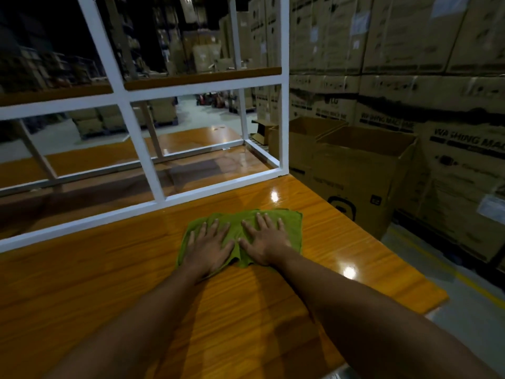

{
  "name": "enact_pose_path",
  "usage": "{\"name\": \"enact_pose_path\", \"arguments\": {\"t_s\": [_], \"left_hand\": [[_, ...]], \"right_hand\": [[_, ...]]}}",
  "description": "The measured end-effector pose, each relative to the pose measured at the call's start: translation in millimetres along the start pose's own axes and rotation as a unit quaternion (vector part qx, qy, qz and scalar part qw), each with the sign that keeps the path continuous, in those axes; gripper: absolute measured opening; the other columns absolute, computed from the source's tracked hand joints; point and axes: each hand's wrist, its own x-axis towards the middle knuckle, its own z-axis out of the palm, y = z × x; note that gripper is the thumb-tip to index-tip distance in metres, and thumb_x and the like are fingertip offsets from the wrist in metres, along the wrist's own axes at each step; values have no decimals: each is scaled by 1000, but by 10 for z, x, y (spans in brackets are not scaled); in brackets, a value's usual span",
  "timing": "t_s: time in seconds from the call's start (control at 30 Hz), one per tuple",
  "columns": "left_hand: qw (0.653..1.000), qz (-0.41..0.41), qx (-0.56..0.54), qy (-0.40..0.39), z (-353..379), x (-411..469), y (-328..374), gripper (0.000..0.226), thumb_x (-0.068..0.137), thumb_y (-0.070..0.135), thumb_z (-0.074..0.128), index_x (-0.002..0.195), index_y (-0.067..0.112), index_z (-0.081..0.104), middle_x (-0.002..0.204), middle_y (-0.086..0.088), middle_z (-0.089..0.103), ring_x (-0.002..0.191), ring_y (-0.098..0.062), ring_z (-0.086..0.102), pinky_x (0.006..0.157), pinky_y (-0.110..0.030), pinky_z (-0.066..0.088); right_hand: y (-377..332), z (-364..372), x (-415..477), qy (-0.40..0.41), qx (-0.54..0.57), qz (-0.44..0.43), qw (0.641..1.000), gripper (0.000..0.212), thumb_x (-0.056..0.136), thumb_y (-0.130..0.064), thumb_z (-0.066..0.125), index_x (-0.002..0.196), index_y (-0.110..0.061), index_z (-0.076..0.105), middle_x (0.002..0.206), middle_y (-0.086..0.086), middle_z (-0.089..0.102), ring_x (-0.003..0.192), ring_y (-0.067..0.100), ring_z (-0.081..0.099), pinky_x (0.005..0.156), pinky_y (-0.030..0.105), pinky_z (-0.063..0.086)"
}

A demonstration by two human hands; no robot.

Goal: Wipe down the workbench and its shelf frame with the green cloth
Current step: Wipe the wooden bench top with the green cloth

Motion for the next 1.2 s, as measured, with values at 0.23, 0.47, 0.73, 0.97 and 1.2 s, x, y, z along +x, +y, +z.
{"name": "enact_pose_path", "arguments": {"t_s": [0.23,0.47,0.73,0.97,1.2], "left_hand": [[999,-43,-6,-1,17,-722,-137,72,90,71,5,154,39,1,164,2,-7,150,-27,-4,119,-52,0],[997,-71,-3,-1,69,-925,368,93,71,75,-8,155,37,-1,163,-1,-8,150,-30,-6,119,-53,-2],[999,-38,-9,0,87,-631,1170,68,95,65,11,155,36,-2,163,-2,-12,149,-31,-11,119,-54,-5],[999,-22,-21,13,80,-266,1379,64,97,62,11,155,37,1,164,-2,-7,149,-30,-8,119,-54,-2],[999,-2,-30,14,42,-19,1124,60,99,59,13,155,37,5,164,1,-5,150,-26,-5,119,-51,-1]], "right_hand": [[-404,19,-425,-26,-16,-29,999,69,95,-68,12,156,-37,1,164,10,-11,150,28,-12,117,58,-9],[-36,89,-788,-16,-17,-61,998,70,93,-68,8,156,-38,1,165,6,-8,151,23,-10,118,53,-8],[777,-15,-936,4,-3,-32,999,77,85,-72,0,155,-40,1,165,5,-8,151,23,-10,119,54,-3],[1092,-89,-661,-14,-17,-12,1000,67,95,-68,10,155,-40,-3,164,5,-12,151,24,-12,119,54,-6],[888,-81,-365,-16,-11,20,1000,68,96,-67,13,156,-37,1,164,10,-8,151,29,-9,118,59,-5]]}}
